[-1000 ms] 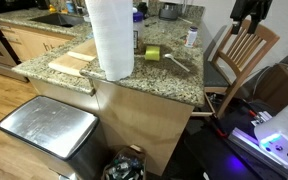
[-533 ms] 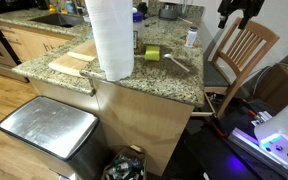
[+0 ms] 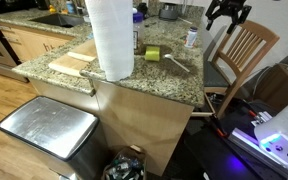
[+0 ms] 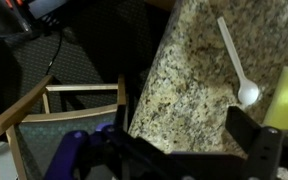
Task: Move the white bottle to the top of the paper towel roll
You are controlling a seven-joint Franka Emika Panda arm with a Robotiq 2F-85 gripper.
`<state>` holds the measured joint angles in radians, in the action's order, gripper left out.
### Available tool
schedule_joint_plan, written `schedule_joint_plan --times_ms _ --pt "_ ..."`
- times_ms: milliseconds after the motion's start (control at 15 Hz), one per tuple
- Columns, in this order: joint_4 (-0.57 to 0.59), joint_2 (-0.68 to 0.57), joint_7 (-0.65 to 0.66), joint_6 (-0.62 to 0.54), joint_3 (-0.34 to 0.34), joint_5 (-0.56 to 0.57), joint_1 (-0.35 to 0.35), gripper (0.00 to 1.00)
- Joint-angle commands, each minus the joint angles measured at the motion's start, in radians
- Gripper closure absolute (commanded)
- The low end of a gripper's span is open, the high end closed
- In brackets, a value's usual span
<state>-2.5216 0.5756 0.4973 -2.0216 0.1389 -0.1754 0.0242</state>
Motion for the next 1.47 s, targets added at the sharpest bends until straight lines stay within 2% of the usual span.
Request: schedule_joint_plan --times_ms 0,67,133,400,533,667,733,800,1133,1200,1400 --pt "0.106 -0.173 0.124 -0.119 0.006 -0.017 0.054 0.0" --pt "0.128 -0.198 0.156 -0.135 0.005 -0.013 0.053 0.0" --pt "0.057 -0.121 0.108 -0.118 -0.008 0.0 0.029 0.0" --pt "0.118 -0.192 0.156 -0.134 -0.012 0.002 0.029 0.0" --pt "0.166 -0.241 0.24 -0.121 0.016 0.097 0.063 0.0" --pt "0.217 -0.269 0.303 -0.106 0.018 0.138 0.058 0.0" --pt "0.226 -0.262 0.312 -0.092 0.007 0.136 0.049 0.0" --pt "0.166 -0.223 0.285 -0.129 -0.007 0.124 0.031 0.0" --pt "0.175 -0.228 0.29 -0.128 -0.007 0.126 0.028 0.0" --pt "0.181 -0.257 0.322 -0.146 -0.001 0.148 0.042 0.0" --pt "0.195 -0.337 0.399 -0.251 -0.023 0.097 0.047 0.0"
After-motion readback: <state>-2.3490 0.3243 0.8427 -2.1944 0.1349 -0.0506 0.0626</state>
